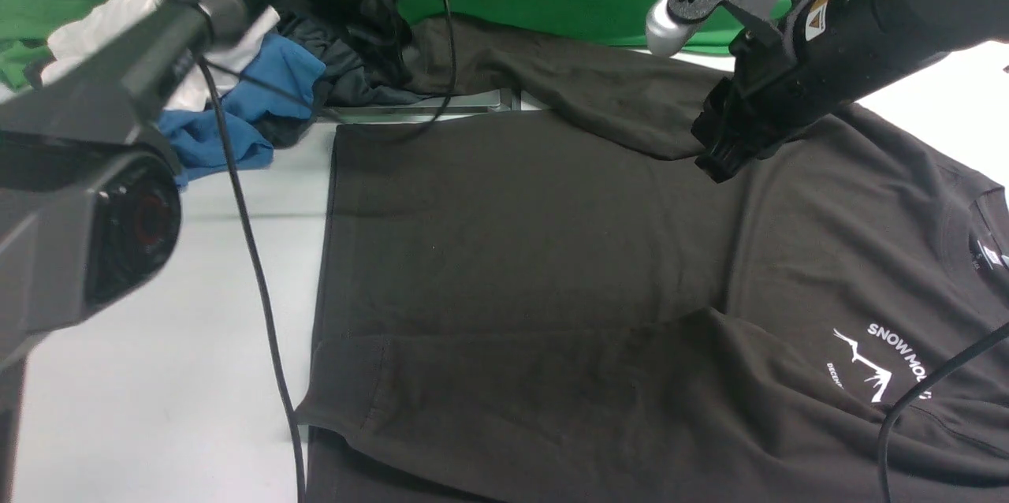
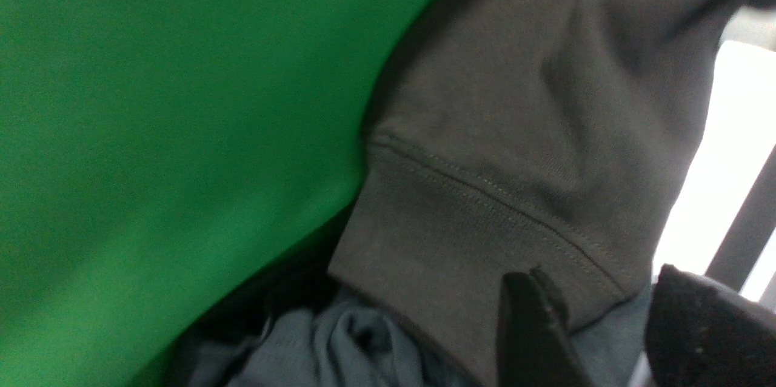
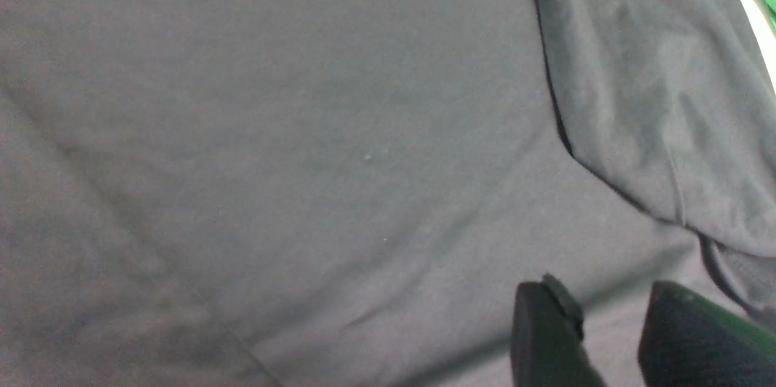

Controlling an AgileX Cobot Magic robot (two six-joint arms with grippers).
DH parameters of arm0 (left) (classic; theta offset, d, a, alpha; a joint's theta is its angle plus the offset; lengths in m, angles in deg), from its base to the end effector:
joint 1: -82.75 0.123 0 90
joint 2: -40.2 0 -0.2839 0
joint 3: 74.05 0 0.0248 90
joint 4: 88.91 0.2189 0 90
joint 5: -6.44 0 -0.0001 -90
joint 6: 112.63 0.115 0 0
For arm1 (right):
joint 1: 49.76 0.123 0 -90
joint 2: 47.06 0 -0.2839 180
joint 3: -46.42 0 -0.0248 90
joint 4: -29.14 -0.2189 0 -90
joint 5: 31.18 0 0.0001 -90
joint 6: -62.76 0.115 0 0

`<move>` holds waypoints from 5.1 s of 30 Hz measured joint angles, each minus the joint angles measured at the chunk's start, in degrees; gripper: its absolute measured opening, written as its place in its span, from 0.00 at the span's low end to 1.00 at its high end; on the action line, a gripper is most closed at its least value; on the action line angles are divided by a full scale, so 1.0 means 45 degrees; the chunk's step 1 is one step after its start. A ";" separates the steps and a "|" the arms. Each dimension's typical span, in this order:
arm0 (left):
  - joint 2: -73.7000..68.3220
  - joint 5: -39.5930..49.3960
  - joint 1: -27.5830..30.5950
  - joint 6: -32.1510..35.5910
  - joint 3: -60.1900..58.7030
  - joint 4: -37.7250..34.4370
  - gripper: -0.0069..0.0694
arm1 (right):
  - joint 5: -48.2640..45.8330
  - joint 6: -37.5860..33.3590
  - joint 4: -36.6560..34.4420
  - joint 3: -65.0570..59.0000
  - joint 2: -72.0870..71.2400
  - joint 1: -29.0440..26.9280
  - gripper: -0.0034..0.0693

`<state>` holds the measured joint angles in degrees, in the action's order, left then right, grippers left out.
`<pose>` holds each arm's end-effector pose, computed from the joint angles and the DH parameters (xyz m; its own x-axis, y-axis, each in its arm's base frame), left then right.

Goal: Fold a long-sleeved shirt on a white desktop.
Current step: 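Grab the top left corner of the dark shirt with the left gripper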

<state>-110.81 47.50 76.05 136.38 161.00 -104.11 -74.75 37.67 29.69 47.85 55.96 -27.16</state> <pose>0.5412 -0.0835 0.1810 -0.1877 0.8579 -0.4783 0.7280 0.4484 0.5186 0.3225 0.1334 0.2855 -0.5201 -0.6826 -0.5134 -0.6698 0.6989 -0.2508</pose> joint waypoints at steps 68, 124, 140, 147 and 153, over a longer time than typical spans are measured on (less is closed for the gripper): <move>-0.0098 -0.0002 0.0031 0.2869 -0.0014 -0.0076 0.11 | 0.0921 -0.0390 -0.0123 -0.0038 0.0598 -0.0007 0.37; -0.0661 -0.0016 0.0031 0.4739 -0.0014 -0.2696 0.14 | 0.0744 -0.0326 -0.0123 0.0003 0.0998 -0.0071 0.39; 0.1235 0.2362 0.0031 0.2508 -0.0002 -0.0545 0.14 | -0.0973 -0.2122 -0.0225 0.4531 0.5287 -0.1439 0.74; 0.1222 0.2873 0.0031 0.1954 -0.0014 0.0095 0.14 | -0.0475 -0.3125 -0.2071 0.5832 0.6596 -0.1439 0.74; 0.1222 0.2373 0.0031 0.1780 -0.0014 0.0084 0.14 | 0.0165 -0.3428 -0.2242 0.6203 0.7434 -0.1477 0.73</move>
<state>-105.31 58.17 76.19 144.39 160.93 -103.74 -74.01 22.24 19.61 75.76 89.41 -33.81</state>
